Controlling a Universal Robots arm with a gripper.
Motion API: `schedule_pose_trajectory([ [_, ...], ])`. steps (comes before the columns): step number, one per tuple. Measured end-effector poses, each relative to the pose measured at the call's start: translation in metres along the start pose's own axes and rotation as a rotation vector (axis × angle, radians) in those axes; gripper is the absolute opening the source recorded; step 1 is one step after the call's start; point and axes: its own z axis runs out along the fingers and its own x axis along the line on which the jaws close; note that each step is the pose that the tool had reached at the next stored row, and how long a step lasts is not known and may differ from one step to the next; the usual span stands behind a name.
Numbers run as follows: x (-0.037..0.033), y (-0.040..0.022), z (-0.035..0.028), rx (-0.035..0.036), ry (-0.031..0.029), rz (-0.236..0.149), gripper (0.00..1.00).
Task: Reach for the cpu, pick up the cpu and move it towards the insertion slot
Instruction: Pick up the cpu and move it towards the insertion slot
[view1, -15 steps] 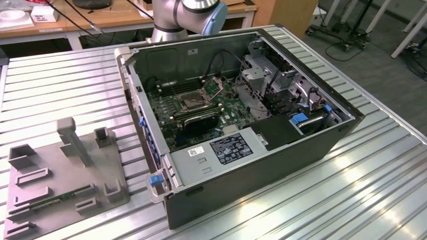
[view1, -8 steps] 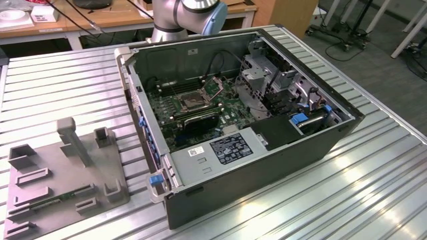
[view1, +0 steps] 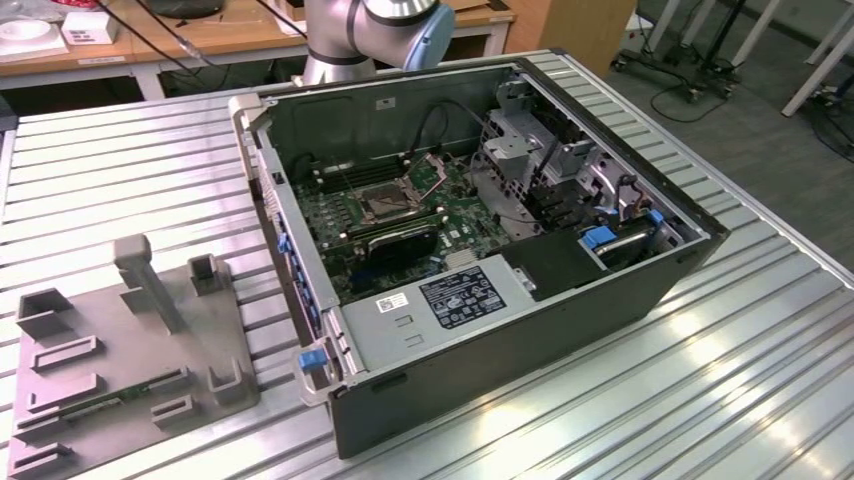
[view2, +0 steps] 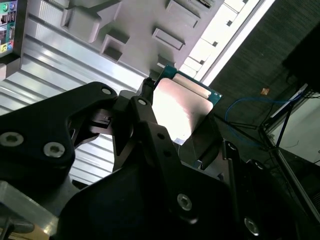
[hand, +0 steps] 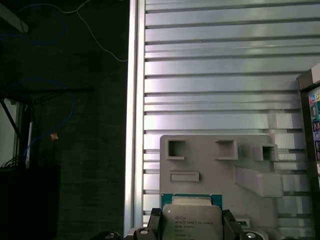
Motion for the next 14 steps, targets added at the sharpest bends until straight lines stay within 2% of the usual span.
schedule_pose_trajectory([
  [6, 0.0000, 0.0007, -0.0059, -0.0063, 0.0001, 0.000, 0.55],
  [14, -0.0001, 0.0016, -0.0144, -0.0103, 0.0002, 0.000, 0.55],
])
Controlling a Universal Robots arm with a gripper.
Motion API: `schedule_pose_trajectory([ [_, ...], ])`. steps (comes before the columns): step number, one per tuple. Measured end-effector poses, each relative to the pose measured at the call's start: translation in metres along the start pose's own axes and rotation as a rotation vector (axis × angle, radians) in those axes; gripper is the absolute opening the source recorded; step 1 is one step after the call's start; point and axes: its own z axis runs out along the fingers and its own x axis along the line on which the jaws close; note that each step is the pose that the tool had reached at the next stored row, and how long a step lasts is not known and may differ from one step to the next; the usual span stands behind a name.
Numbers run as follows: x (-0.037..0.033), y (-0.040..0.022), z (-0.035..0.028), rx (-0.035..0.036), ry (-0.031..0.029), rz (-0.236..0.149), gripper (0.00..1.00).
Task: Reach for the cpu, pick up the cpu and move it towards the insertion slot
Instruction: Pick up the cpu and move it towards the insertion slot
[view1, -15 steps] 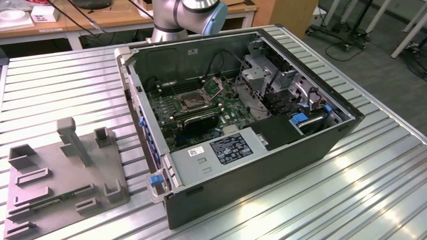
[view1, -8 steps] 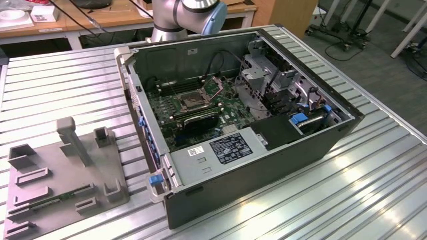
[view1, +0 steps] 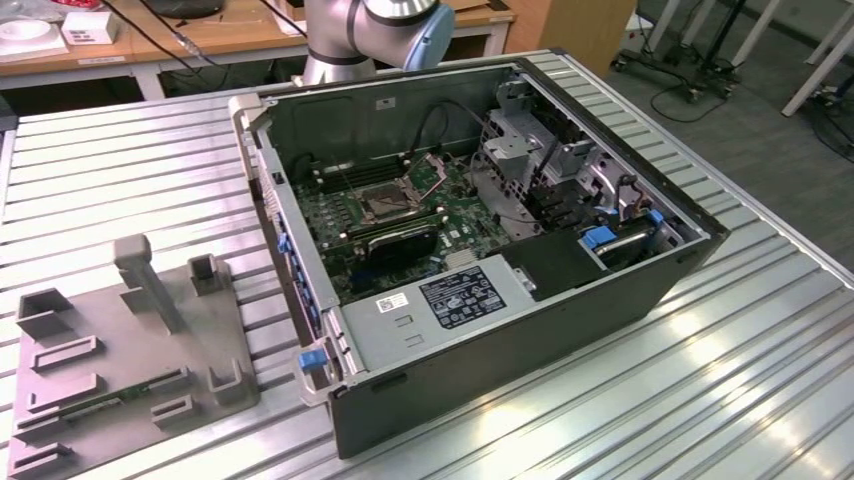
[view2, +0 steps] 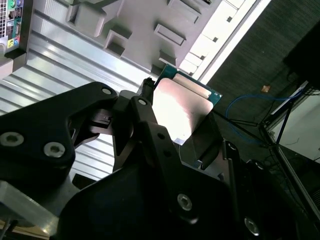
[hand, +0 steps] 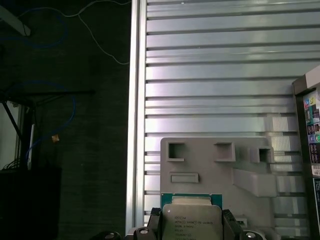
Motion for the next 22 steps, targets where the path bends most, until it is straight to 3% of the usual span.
schedule_pose_trajectory([
  [11, 0.0000, 0.0001, -0.0015, -0.0007, -0.0001, 0.000, 0.55],
  [22, -0.0001, 0.0018, -0.0145, -0.0036, 0.0000, 0.000, 0.55],
])
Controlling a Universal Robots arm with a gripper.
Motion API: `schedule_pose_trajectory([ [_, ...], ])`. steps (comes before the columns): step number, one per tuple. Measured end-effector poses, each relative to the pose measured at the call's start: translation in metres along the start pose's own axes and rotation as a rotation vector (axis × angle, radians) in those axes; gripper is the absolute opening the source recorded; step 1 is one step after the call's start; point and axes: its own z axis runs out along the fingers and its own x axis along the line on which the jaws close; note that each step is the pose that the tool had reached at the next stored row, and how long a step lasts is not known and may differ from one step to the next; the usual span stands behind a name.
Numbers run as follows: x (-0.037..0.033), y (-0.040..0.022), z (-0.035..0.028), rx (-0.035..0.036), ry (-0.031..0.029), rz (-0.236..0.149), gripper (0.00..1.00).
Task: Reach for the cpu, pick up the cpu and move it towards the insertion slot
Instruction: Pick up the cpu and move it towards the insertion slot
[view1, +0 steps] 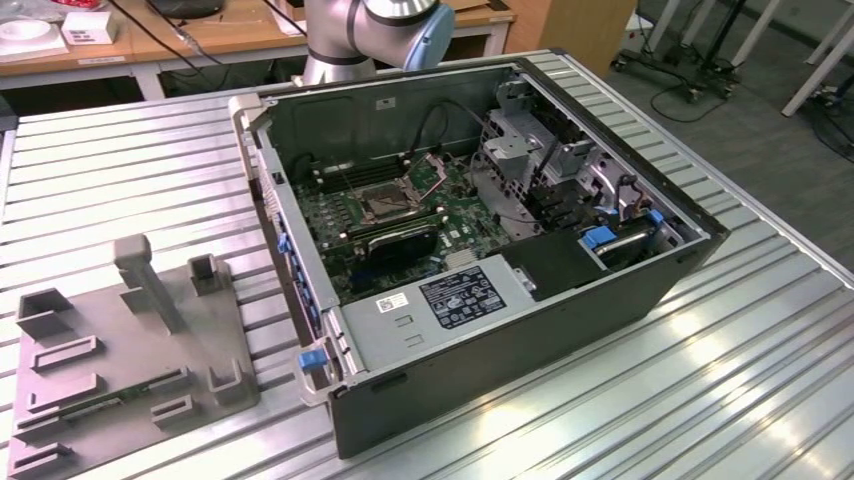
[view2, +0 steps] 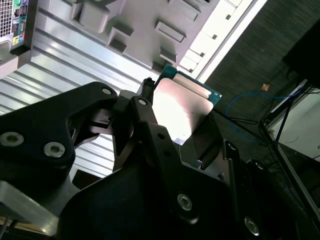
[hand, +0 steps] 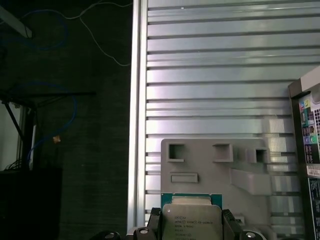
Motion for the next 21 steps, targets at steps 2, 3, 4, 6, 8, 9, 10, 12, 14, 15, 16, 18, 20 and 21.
schedule_pose_trajectory([
  [2, 0.0000, 0.0004, -0.0028, -0.0004, 0.0001, 0.000, 0.55],
  [3, 0.0000, 0.0005, -0.0039, -0.0007, 0.0000, 0.000, 0.55],
  [4, 0.0000, 0.0006, -0.0051, -0.0010, 0.0000, 0.000, 0.55],
  [6, 0.0000, 0.0009, -0.0074, -0.0017, 0.0001, 0.000, 0.55],
  [8, -0.0001, 0.0012, -0.0094, -0.0028, 0.0001, 0.000, 0.55],
  [9, -0.0001, 0.0014, -0.0106, -0.0036, 0.0002, 0.000, 0.55],
  [10, -0.0001, 0.0016, -0.0119, -0.0043, 0.0002, 0.000, 0.55],
  [12, -0.0001, 0.0018, -0.0141, -0.0056, 0.0001, 0.000, 0.55],
  [14, -0.0001, 0.0021, -0.0164, -0.0070, 0.0002, 0.000, 0.55],
  [15, -0.0001, 0.0023, -0.0177, -0.0077, 0.0002, 0.000, 0.55],
  [16, -0.0001, 0.0024, -0.0190, -0.0085, 0.0002, 0.000, 0.55],
  [18, -0.0002, 0.0028, -0.0216, -0.0100, 0.0001, 0.000, 0.55],
  [20, -0.0002, 0.0032, -0.0245, -0.0110, 0.0003, 0.000, 0.55],
  [21, -0.0002, 0.0033, -0.0259, -0.0116, 0.0003, 0.000, 0.55],
])
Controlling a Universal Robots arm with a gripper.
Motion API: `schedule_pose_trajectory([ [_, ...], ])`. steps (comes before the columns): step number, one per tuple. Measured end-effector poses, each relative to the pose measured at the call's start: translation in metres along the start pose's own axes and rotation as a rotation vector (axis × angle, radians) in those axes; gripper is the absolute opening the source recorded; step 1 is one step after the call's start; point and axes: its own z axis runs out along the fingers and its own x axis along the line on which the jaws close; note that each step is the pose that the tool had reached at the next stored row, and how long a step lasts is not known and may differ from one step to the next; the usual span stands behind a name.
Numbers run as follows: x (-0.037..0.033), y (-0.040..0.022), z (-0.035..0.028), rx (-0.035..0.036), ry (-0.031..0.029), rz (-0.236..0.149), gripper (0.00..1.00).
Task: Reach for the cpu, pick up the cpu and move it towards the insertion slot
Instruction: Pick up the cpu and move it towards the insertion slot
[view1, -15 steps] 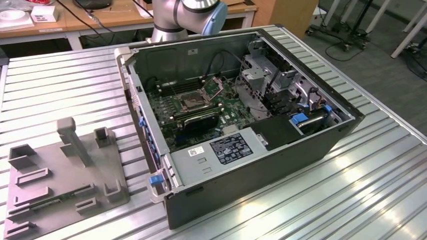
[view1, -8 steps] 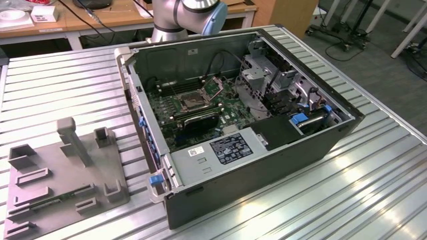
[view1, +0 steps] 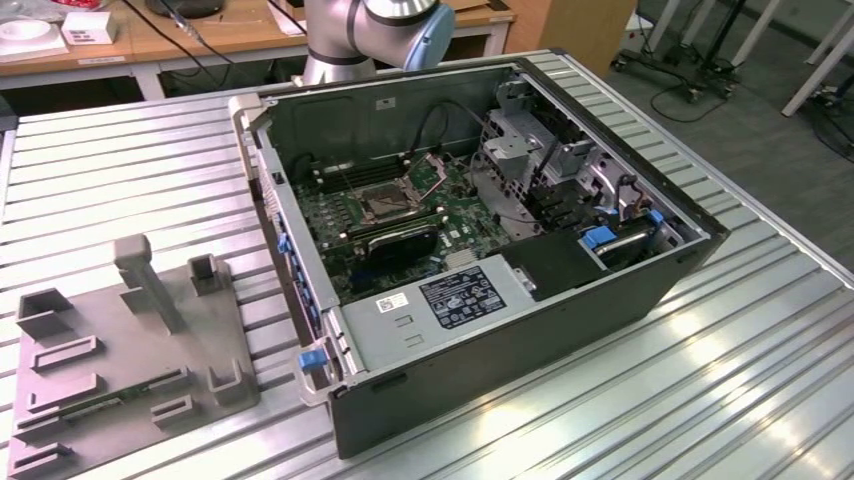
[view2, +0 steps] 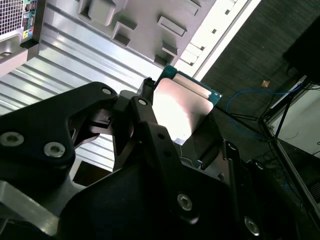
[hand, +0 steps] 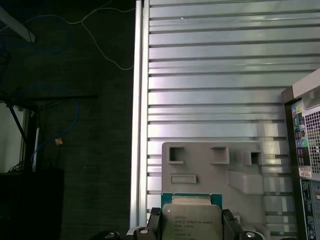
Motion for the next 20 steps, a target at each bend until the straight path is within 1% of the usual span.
schedule_pose_trajectory([
  [4, 0.0000, 0.0007, -0.0051, -0.0023, -0.0001, 0.000, 0.55],
  [10, -0.0001, 0.0015, -0.0109, -0.0046, 0.0000, 0.000, 0.55],
  [16, -0.0001, 0.0020, -0.0142, -0.0063, 0.0000, 0.000, 0.55],
  [20, -0.0006, 0.0020, -0.0142, -0.0065, -0.0001, 0.000, 0.55],
])
